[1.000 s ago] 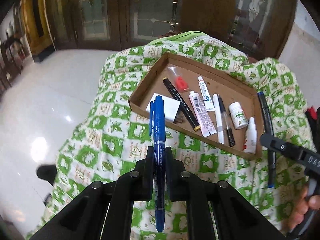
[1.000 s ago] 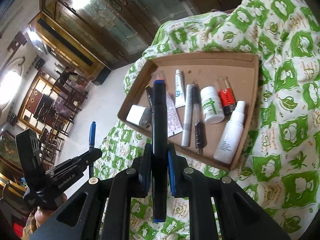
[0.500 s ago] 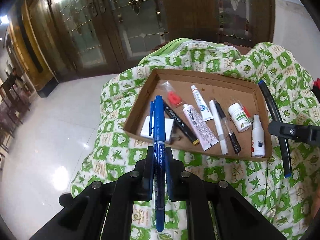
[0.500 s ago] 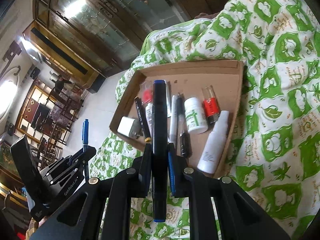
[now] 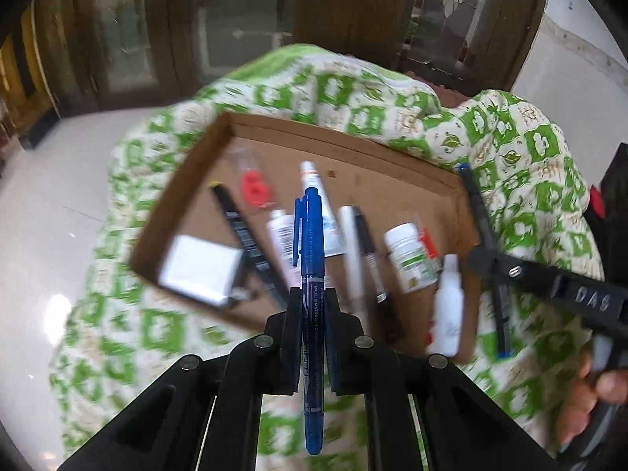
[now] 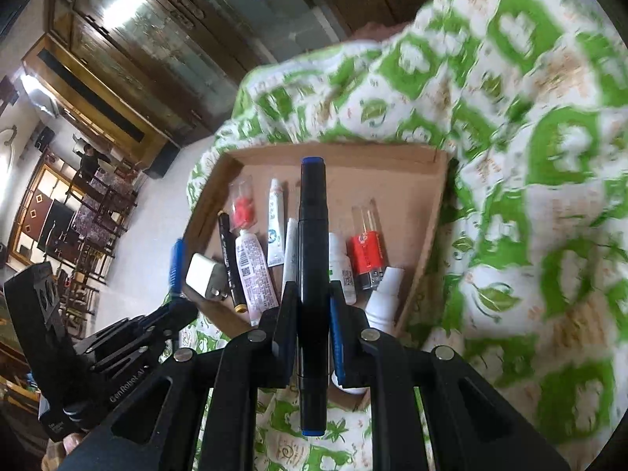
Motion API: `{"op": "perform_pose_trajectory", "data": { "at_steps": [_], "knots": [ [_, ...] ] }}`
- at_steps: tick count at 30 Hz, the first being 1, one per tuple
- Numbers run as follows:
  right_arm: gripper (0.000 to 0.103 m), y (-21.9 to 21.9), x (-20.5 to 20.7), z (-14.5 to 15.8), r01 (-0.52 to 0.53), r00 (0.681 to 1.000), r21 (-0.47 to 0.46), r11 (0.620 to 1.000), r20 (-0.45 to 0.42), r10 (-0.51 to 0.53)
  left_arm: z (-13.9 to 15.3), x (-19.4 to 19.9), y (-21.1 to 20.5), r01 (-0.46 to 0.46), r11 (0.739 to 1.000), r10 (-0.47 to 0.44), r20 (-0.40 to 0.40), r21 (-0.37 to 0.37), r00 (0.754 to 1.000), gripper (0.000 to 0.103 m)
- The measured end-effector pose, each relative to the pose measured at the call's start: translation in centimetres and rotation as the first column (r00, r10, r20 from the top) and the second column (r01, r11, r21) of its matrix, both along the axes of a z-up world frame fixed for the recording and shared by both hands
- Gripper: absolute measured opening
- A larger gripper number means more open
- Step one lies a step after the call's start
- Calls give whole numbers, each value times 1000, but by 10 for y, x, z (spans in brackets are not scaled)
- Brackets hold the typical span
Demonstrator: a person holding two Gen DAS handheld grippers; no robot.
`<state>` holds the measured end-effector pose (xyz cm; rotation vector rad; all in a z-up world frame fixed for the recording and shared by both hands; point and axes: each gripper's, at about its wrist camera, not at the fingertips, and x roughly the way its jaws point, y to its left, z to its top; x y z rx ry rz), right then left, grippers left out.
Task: Organize rigid objects
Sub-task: 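Lower the blue pen into the tray with the left tool while the right tool lowers the marker, then open both tools and withdraw them from the tray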
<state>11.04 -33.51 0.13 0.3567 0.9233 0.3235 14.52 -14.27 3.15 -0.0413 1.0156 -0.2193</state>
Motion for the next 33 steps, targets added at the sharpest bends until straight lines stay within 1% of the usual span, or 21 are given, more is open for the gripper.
{"op": "perform_pose_trajectory", "data": {
  "at_steps": [1, 3, 6, 11, 13, 16, 18, 20, 21, 22, 23, 24, 25, 26, 27, 28, 29, 30, 31, 32, 33],
  "knots": [
    [14, -1, 4, -2, 1, 1000, 10, 1000, -11, -1, -2, 3, -4, 3, 1000, -3, -8, -8, 1000, 9],
    [14, -5, 14, -7, 12, 999, -4, 1000, -38, -13, -9, 14, -16, 22, 999, -23, -34, -33, 999, 9],
    [14, -10, 30, -15, 20, 997, -31, 999, -74, -22, -18, 26, -33, 43, 999, -44, -44, -24, 998, 9],
    [14, -10, 51, -27, 7, 992, -42, 999, -126, -12, -27, 50, -44, 39, 999, -40, -55, -28, 998, 9],
    [14, -3, 56, -27, -10, 992, -52, 999, -128, 3, -27, 63, -46, 33, 999, -34, -52, -26, 998, 9],
    [14, 7, 66, -28, -32, 993, -95, 995, -116, 21, -28, 83, -47, 14, 1000, -16, -56, -25, 998, 9],
    [15, 12, 70, -30, -32, 995, -130, 991, -103, 19, -31, 93, -47, 9, 999, -12, -72, -36, 997, 9],
    [15, 13, 73, -33, -30, 996, -156, 987, -89, 16, -34, 99, -48, 5, 1000, -7, -77, -24, 997, 9],
    [21, 14, 74, -34, -29, 997, -158, 987, -80, 16, -35, 101, -49, 3, 1000, -5, -73, -23, 997, 9],
    [29, 14, 74, -33, -30, 997, -150, 988, -71, 19, -35, 100, -47, 0, 1000, -2, -76, -29, 997, 11],
    [33, 15, 74, -32, -29, 998, -141, 990, -62, 20, -35, 98, -45, -8, 999, 5, -81, -38, 997, 14],
    [40, 15, 73, -30, -24, 999, -131, 991, -47, 18, -35, 98, -43, -17, 998, 12, -86, -52, 996, 23],
    [45, 14, 70, -27, -20, 1000, -122, 992, -26, 17, -34, 97, -38, -26, 998, 21, -87, -64, 996, 39],
    [47, 11, 67, -24, -15, 1000, -120, 993, -9, 14, -32, 94, -34, -36, 997, 30, -81, -69, 996, 47],
    [52, 8, 63, -22, -7, 1000, -119, 993, 5, 7, -27, 89, -31, -42, 997, 37, -65, -64, 997, 58],
    [54, 5, 58, -20, 5, 1000, -117, 993, 20, -3, -21, 80, -28, -45, 997, 42, -44, -57, 998, 63],
    [55, 3, 52, -19, 13, 999, -108, 994, 32, -9, -13, 69, -24, -48, 998, 47, -13, -45, 999, 64],
    [59, 1, 45, -18, 20, 999, -95, 995, 40, -17, -8, 61, -20, -49, 998, 49, 5, -37, 999, 66],
    [69, 0, 39, -17, 29, 999, -85, 996, 46, -25, -2, 49, -17, -48, 998, 49, 26, -26, 998, 72],
    [75, -2, 31, -14, 40, 998, -77, 996, 59, -36, 2, 36, -14, -48, 999, 48, 45, -8, 998, 74],
    [84, -2, 22, -10, 56, 996, -70, 996, 79, -51, 8, 18, -10, -52, 998, 51, 73, 23, 996, 78]
  ]
}}
